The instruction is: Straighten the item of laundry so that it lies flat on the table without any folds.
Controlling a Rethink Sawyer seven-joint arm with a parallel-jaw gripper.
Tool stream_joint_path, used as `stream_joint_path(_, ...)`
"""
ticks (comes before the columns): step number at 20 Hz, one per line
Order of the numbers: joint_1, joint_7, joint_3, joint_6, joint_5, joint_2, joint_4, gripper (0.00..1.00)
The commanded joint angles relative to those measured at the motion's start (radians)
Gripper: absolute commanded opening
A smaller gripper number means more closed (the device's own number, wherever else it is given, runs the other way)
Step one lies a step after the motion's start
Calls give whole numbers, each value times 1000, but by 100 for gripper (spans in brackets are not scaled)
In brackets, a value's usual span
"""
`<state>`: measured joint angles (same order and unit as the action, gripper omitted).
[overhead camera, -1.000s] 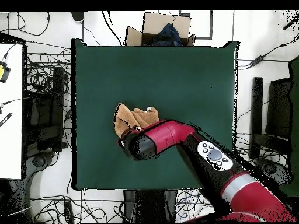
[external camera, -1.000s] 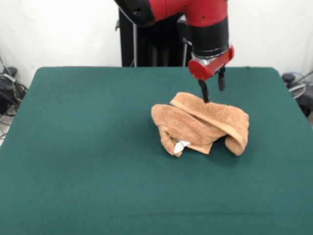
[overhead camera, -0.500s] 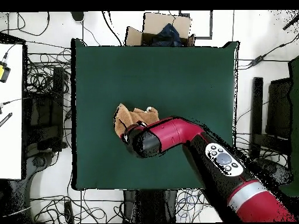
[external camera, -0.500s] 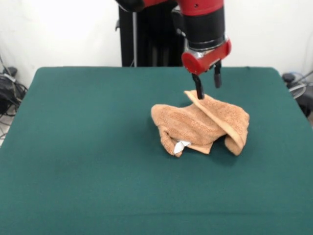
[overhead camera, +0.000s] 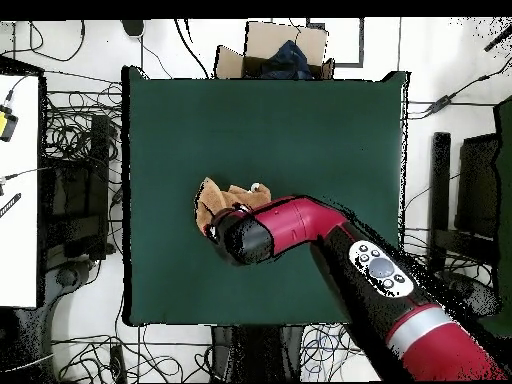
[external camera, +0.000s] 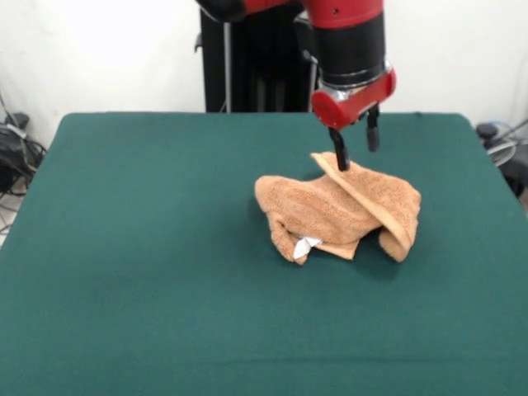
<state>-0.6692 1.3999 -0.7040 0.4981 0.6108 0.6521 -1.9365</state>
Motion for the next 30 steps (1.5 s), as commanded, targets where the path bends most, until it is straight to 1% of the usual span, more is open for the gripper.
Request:
stream_joint_path(1,45,-37,32,31,73,-90,84,100)
stream_joint_path(4,65,-23,55,9,106,-121,113,100)
stream_joint_path(7,67,-22,61,-3,121,-136,121,100)
stream_joint_path(10,78,-15,80,-24,157,-166,146,100)
stream_joint_path(17,104,15,99,-52,207,-203,192,100)
stream_joint_path(22,94,8,79,-55,207,-204,187,100)
stream_joint_path(30,88,-14,78,-46,215,-222,197,100)
